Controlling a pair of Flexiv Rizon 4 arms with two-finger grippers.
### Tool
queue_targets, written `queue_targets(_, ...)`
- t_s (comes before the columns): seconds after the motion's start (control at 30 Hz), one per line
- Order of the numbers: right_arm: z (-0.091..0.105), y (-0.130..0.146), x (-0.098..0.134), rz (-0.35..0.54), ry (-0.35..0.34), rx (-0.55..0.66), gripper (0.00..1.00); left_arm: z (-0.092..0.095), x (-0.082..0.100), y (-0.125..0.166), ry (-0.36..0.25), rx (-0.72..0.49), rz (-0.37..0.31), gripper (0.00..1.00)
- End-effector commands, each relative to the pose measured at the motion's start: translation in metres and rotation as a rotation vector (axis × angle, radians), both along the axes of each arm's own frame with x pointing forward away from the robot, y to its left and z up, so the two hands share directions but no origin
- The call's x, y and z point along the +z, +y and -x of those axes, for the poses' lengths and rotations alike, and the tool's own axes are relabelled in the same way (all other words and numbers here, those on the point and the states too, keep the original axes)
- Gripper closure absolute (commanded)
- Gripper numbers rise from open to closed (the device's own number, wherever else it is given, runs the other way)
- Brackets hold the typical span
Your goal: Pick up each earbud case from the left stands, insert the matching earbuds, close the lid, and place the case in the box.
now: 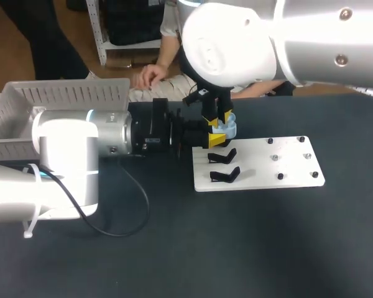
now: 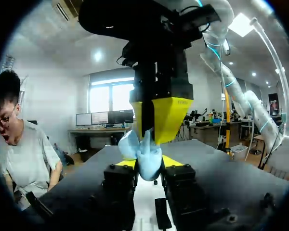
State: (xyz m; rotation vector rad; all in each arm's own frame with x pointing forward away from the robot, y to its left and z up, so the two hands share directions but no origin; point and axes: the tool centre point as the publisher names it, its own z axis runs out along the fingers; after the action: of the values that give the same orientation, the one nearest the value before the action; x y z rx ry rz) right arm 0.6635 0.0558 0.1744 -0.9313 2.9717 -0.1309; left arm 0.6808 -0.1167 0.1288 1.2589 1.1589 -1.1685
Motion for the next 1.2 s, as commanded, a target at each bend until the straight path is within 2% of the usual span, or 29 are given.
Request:
queue_targets(0.03, 0.0, 0.001, -0.002, -0.001, -0.002, -0.006, 0.8, 0.002, 0.001, -0.001, -0.005, 0.008, 0.004, 1.0)
queue_targets(0.1, 0.0, 0.0, -0.001, -0.002, -0.008, -0.011, 0.75, 0.002, 0.001, -0.001, -0.005, 0.008, 0.004, 1.0)
queue_targets(0.2, 0.0, -0.001, 0.0, -0.006, -0.014, -0.016, 0.61, 0.002, 0.001, -0.001, -0.005, 0.008, 0.004, 1.0)
queue_targets(0.33, 0.001, -0.002, 0.002, -0.012, -0.024, -0.023, 0.53, 0.002, 0.001, -0.001, -0.005, 0.008, 0.004, 1.0)
queue_targets(0.57, 0.006, -0.006, 0.013, -0.059, -0.046, -0.027, 0.5, 0.002, 0.001, -0.001, -0.005, 0.008, 0.004, 1.0)
queue_targets(0.6, 0.006, -0.008, 0.016, -0.071, -0.046, -0.031, 0.45, 0.002, 0.001, -0.001, -0.005, 0.008, 0.004, 1.0)
queue_targets(0.63, 0.006, -0.009, 0.018, -0.079, -0.053, -0.044, 0.32, 0.002, 0.001, -0.001, -0.005, 0.008, 0.004, 1.0)
queue_targets(0.7, 0.0, -0.015, 0.022, -0.108, -0.057, -0.081, 0.0, 0.002, 0.001, -0.001, -0.005, 0.008, 0.004, 1.0)
queue_targets(0.93, -0.028, -0.034, 0.029, -0.22, -0.106, -0.237, 0.0, 0.002, 0.001, -0.001, -0.005, 0.008, 0.004, 1.0)
queue_targets(1.2, -0.068, -0.047, 0.009, -0.229, -0.089, -0.346, 0.0, 0.002, 0.001, -0.001, -0.005, 0.008, 0.004, 1.0)
